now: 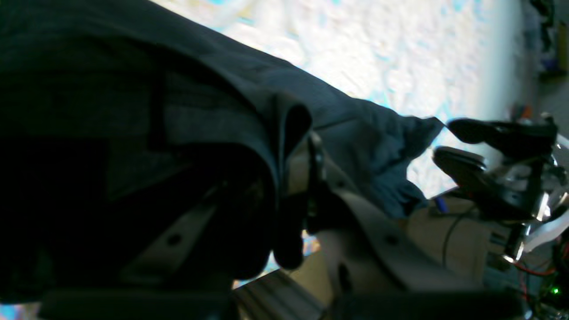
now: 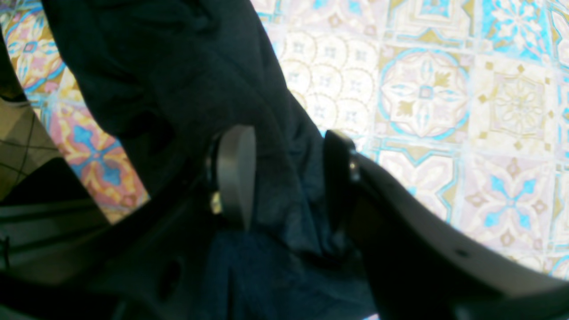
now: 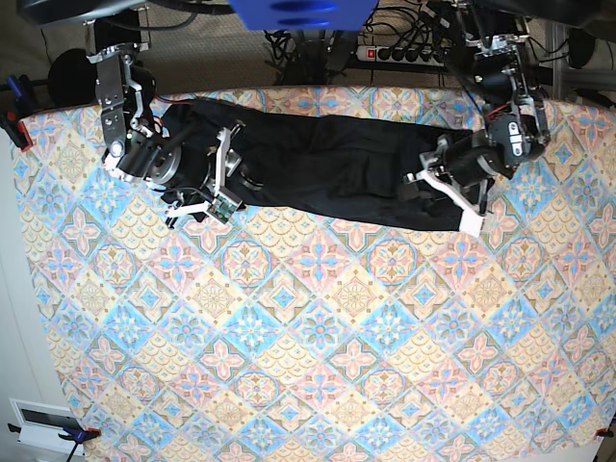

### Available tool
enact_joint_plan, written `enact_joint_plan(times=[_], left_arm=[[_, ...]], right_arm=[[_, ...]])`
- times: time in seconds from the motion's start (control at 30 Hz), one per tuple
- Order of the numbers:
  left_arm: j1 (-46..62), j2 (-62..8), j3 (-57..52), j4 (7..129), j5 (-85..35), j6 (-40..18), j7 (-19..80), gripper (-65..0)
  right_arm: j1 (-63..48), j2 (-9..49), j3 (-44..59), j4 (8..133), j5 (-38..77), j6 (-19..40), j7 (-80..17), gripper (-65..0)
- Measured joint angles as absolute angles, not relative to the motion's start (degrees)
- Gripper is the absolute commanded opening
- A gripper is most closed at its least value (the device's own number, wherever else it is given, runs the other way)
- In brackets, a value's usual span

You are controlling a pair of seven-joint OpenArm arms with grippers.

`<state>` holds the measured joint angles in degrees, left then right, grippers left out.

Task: Layout the t-shirt on the table in an organized manner, then fold the t-shirt properly
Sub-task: 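Grasp the strip end with the left gripper and fold it toward the right gripper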

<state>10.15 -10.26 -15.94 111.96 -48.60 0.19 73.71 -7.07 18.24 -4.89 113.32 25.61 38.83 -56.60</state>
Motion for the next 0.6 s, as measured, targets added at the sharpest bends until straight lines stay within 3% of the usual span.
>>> enact_joint_plan(times=[0.27,0.43,0.6], left_arm=[[7.8,-6.4,-8.3,107.7,-39.9,0.2,73.7,-62.2],[7.1,-7.3,-8.0,107.3,-39.5,0.4,73.7,-47.6],[7.7,-10.4,-8.7,110.2,-49.2,0.1,74.2,-32.4]], right_arm=[[-7.0,18.4,-3.9,113.3,25.6,38.8,-56.6,-41.0],[-7.0,18.3,-3.9,113.3,25.6,38.8,-56.6,-41.0],[-7.1,18.4,-3.8,113.3,25.5,38.8,-56.6,-41.0]])
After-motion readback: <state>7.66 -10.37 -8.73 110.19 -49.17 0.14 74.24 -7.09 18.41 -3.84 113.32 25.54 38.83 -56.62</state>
